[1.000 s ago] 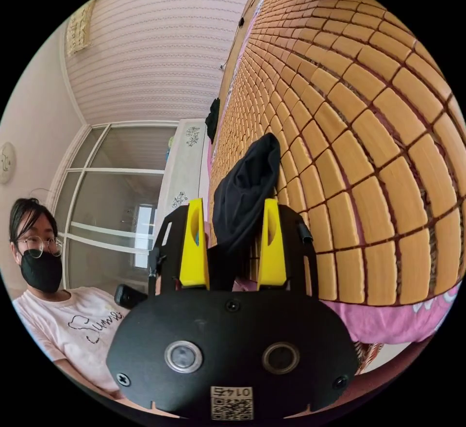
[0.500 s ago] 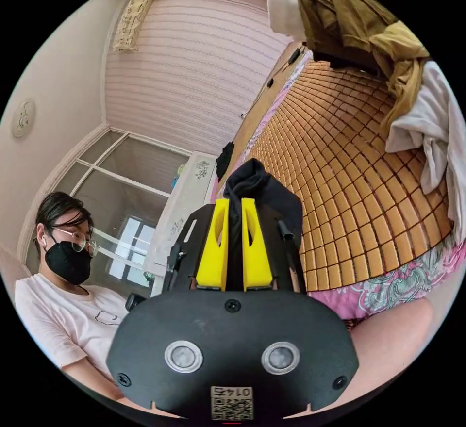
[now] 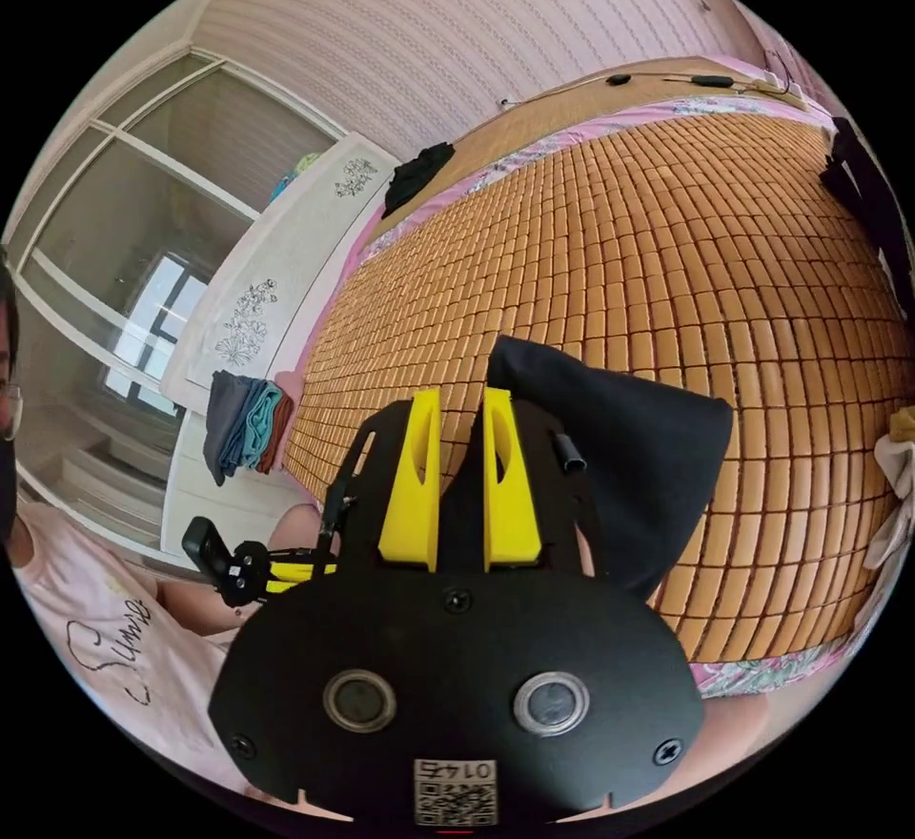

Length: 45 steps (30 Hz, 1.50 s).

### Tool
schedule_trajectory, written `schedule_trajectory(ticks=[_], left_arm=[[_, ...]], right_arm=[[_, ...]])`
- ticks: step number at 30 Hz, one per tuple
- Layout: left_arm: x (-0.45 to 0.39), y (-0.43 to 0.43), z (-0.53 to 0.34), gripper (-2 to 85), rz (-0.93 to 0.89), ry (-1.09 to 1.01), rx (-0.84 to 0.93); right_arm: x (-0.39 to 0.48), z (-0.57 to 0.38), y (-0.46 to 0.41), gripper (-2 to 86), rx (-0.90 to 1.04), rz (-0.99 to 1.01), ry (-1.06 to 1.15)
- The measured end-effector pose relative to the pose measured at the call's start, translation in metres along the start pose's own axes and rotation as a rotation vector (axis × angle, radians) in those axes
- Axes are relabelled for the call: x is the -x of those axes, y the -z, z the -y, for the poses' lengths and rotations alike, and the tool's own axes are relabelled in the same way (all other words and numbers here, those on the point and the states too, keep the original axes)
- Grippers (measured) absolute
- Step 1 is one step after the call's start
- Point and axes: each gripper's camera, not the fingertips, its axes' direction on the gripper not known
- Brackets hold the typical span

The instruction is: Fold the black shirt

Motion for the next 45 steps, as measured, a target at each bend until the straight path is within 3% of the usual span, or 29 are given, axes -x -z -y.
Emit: schedule_trajectory(ticks=[5, 12, 16, 20, 22, 27, 33, 41, 45], left_arm=[[-0.009, 0.021, 0.017, -0.6, 0.023, -0.037, -0.082], [-0.019, -0.015, 0.056, 0.2, 0.047, -0.043, -0.011], [-0.014, -0.019, 0.056, -0.6, 0.017, -0.041, 0.062], [-0.007, 0.002, 0.058, 0.7, 0.014, -0.045, 0.07], [-0.003, 0.014, 0.061, 2.6, 0.035, -0.057, 0.057], [0.027, 0.042, 0.086, 6.0, -0.026, -0.003, -0.031], [0.068, 0.036, 0.135, 11.4, -0.088, 0.046, -0.103], [0.095, 0.011, 0.151, 14.2, -0.229, 0.121, -0.027], [0.105, 0.031, 0.148, 14.8, -0.185, 0.031, -0.106]], right_arm=[[0.027, 0.03, -0.013, 0.8, 0.095, -0.284, 0.233], [0.009, 0.073, -0.108, -0.1, 0.401, -0.39, 0.269], [-0.002, 0.079, -0.094, 0.0, 0.337, -0.302, 0.232], [-0.015, 0.059, -0.006, 1.1, 0.007, -0.1, 0.162], [-0.03, 0.043, 0.027, 2.6, -0.054, -0.107, 0.104], [-0.086, -0.001, 0.064, 14.3, -0.05, -0.155, -0.057], [-0.161, -0.034, 0.061, 16.1, -0.087, 0.111, -0.363], [-0.197, -0.034, 0.052, 12.5, -0.146, 0.329, -0.355], [-0.174, -0.021, 0.068, 10.6, -0.14, 0.351, -0.111]])
